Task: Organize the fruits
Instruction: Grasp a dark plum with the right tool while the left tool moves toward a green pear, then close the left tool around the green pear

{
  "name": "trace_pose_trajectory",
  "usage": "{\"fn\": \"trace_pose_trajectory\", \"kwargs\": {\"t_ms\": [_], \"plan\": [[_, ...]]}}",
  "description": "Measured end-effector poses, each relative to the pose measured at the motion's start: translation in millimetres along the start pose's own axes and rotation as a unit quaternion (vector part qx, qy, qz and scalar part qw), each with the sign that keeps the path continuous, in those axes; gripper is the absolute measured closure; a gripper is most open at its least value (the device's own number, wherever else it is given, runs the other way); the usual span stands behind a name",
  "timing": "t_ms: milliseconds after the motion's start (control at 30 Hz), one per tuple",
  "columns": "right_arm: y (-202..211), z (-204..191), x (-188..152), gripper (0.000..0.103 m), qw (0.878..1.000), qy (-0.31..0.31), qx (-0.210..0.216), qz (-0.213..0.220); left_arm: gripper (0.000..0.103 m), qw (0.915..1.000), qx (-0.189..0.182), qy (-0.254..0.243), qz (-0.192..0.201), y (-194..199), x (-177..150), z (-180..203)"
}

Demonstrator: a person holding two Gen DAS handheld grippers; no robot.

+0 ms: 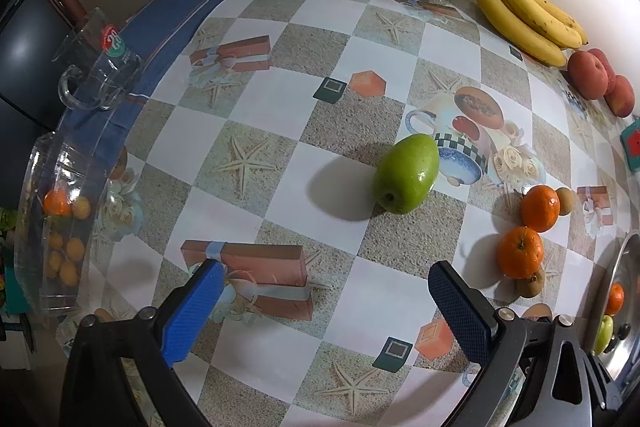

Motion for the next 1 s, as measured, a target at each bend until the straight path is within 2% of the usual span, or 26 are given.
{"fn": "trace_pose_trajectory", "kwargs": {"t_ms": [300, 367, 433, 700, 867, 1000], "plan": [[-3.0, 2.6, -1.0, 0.069, 1.000, 0.012, -0.020, -0.005, 0.000, 1.0000, -0.001, 0.000, 0.000, -0.3, -0.1, 0.3], [-3.0, 2.4, -1.2, 0.070, 1.000, 0.007, -0.013, -0.008, 0.000, 1.0000, -0.002, 0.001, -0.001, -0.6, -0.5, 0.3], [-1.3, 1.8, -1.1, 0.076, 1.000, 0.000, 0.000, -0.009, 0.000, 1.0000, -0.006, 0.006, 0.001, -0.7, 0.2, -0.4], [16.6, -1.1, 7.4, 0.076, 1.000, -0.008, 0.026, 0.012, 0.000, 0.9977, -0.048, 0.038, 0.029, 8.2, 18.5, -5.2], [21.1, 9.6, 9.5, 0.076, 0.999, -0.027, 0.032, 0.015, 0.000, 0.9959, -0.068, 0.027, 0.055, 14.2, 37.5, 5.6], [27.3, 17.6, 14.3, 0.076, 0.998, -0.043, 0.040, 0.023, 0.004, 0.9956, -0.070, 0.008, 0.062, 8.0, 46.9, 17.3]]}}
Point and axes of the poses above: each gripper's, at about its wrist camera, not at the fingertips, and y roughly against the way its jaws point, z to its right, x to its top, the point moved 9 cm from there along -y, roughly the way its jaws point, and after that the axes turned 2 degrees about -z, right-handed, at the moved point
